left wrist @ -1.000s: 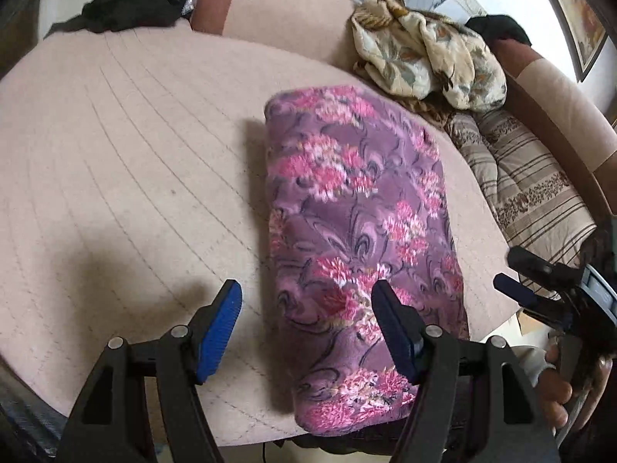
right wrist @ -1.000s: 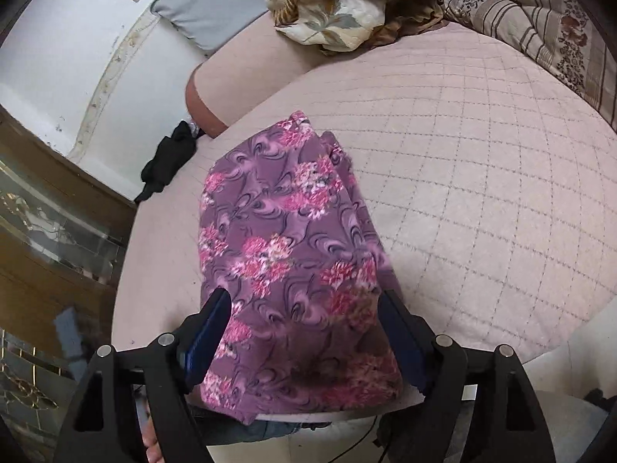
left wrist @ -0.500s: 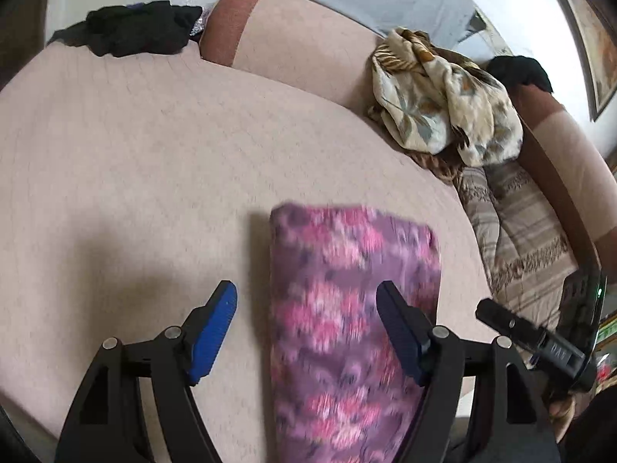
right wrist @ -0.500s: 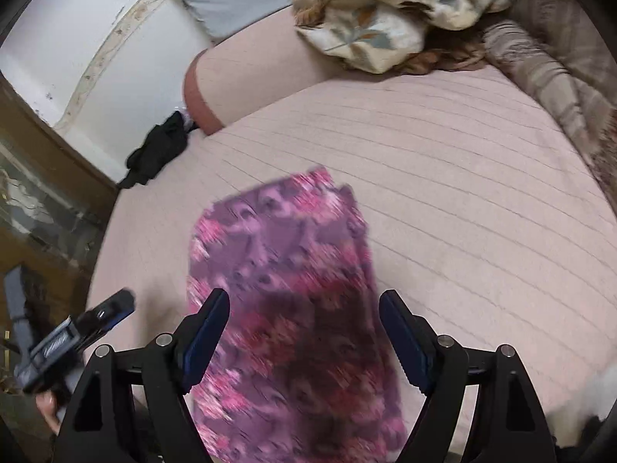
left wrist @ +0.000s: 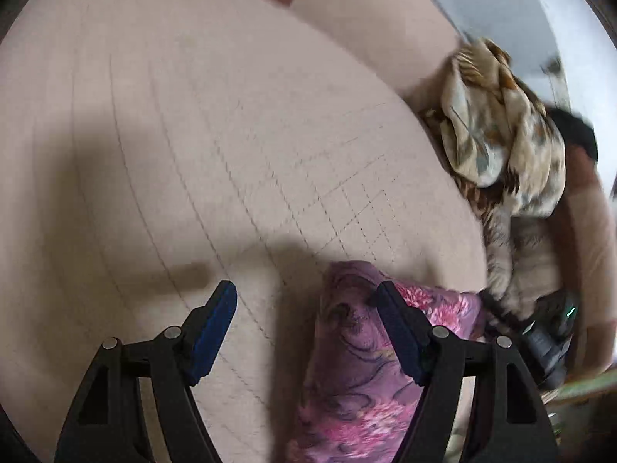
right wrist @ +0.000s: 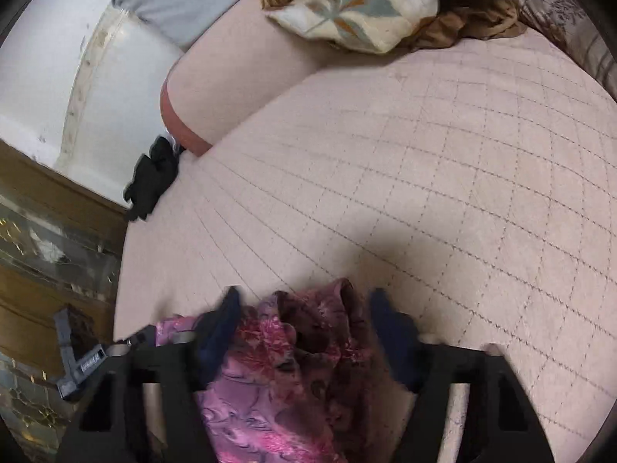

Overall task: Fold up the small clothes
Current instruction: 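Grasp the bundle end with the right gripper while the left gripper grasps it too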

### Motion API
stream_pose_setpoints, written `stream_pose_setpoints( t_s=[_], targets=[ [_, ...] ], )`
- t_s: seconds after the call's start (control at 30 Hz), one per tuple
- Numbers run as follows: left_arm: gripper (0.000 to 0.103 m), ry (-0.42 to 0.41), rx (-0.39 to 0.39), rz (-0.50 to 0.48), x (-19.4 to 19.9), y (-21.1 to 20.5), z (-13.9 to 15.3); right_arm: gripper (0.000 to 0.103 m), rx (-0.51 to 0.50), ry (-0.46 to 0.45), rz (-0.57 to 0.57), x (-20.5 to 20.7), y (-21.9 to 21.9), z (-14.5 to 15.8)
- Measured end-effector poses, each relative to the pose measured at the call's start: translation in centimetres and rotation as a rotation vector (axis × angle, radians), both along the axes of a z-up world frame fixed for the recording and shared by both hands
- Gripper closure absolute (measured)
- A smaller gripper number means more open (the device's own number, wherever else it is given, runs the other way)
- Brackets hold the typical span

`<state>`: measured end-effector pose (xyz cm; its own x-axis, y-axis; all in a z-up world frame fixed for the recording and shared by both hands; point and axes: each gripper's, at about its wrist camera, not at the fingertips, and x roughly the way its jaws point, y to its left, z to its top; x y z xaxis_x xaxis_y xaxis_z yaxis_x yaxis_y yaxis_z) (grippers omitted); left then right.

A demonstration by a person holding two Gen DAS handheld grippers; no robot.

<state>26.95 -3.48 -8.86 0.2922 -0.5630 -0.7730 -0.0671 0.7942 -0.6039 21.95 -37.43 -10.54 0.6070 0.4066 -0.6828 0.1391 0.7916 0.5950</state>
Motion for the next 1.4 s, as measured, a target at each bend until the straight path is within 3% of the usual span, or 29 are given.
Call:
stream_pose_setpoints(
  t_s=[0.03, 0.1, 0.17, 0.2, 0.23, 0.3, 0.37, 0.4, 0.47, 0.57, 0.67, 0.73, 0.87, 0.93, 1.0, 1.07, 1.13, 1.27, 1.3, 1.4],
  targets=[
    [0.029, 0.038, -0.063, 0.008, -0.1, 0.1, -0.3, 0.043, -0.022, 0.005, 0.017, 0.3, 0.3, -0.1],
    [0.029, 0.055, -0.159, -0.012, -0.8, -0.1, 0.0, 0.048, 0.055, 0.000, 0.029, 0.0, 0.2, 0.1],
    [0.029, 0.023, -0.160, -0.024, -1.7, -0.3, 0.9, 0.046, 0.026, -0.037, 0.042, -1.2, 0.5, 1.5],
    [0.025, -0.007, -0.146, -0.026, -2.2, -0.6, 1.2, 0.037, -0.005, -0.052, 0.040, -1.9, 0.7, 2.3],
    [0.022, -0.023, -0.130, -0.027, -2.5, -1.0, 1.3, 0.034, -0.005, -0.066, 0.047, -2.1, 0.8, 2.6],
    [0.019, -0.012, -0.076, -0.062, -2.8, -2.8, 0.2, 0.036, -0.021, -0.046, 0.073, -1.8, 1.6, 1.9],
    [0.019, 0.006, -0.077, -0.080, -2.7, -3.6, -0.9, 0.061, -0.076, 0.040, 0.057, -0.9, 2.0, -0.3],
    [0.019, 0.005, -0.069, -0.075, -2.7, -3.7, -1.2, 0.092, -0.051, 0.087, 0.040, -0.4, 1.7, -1.7],
    [0.019, 0.002, -0.054, -0.066, -2.6, -3.5, -1.5, 0.095, -0.006, 0.119, 0.005, -0.1, 0.8, -2.9],
    [0.019, 0.027, -0.082, -0.042, -2.4, -2.8, -2.2, 0.095, -0.044, 0.120, -0.005, 0.0, 0.3, -2.9],
    [0.020, 0.000, -0.049, -0.054, -2.7, -3.0, -2.0, 0.086, 0.025, 0.153, -0.024, 0.3, -0.5, -4.4],
    [0.020, -0.009, -0.030, -0.056, -2.9, -3.0, -1.7, 0.065, 0.036, 0.182, -0.057, 0.8, -0.7, -5.3],
    [0.020, -0.065, 0.018, -0.057, -3.1, -3.0, -1.0, 0.061, -0.001, 0.183, -0.066, 0.7, 0.1, -4.2],
    [0.020, -0.089, 0.031, -0.062, -3.3, -3.2, -0.6, 0.046, -0.007, 0.159, -0.056, -0.2, 0.4, -3.0],
    [0.020, -0.092, 0.010, -0.078, -3.3, -3.8, -0.6, 0.034, 0.035, 0.149, -0.044, -0.8, 0.2, -2.7],
    [0.021, -0.084, 0.013, -0.122, -3.3, -4.8, -0.9, 0.034, 0.125, 0.145, -0.019, -0.9, 0.2, -3.4],
    [0.031, -0.042, -0.023, -0.153, -3.1, -5.2, -1.9, 0.036, 0.169, 0.176, 0.015, -0.5, 0.7, -4.8],
    [0.060, 0.054, -0.140, -0.105, -2.6, -3.5, -3.3, 0.044, 0.181, 0.190, 0.034, 0.4, 1.1, -6.5],
    [0.069, 0.048, -0.143, -0.112, -2.7, -3.4, -3.0, 0.054, 0.168, 0.182, 0.032, 0.4, 1.2, -6.3],
    [0.077, -0.006, -0.155, -0.154, -3.6, -3.2, -0.5, 0.072, 0.162, 0.168, 0.031, 0.4, 2.0, -5.9]
  ],
)
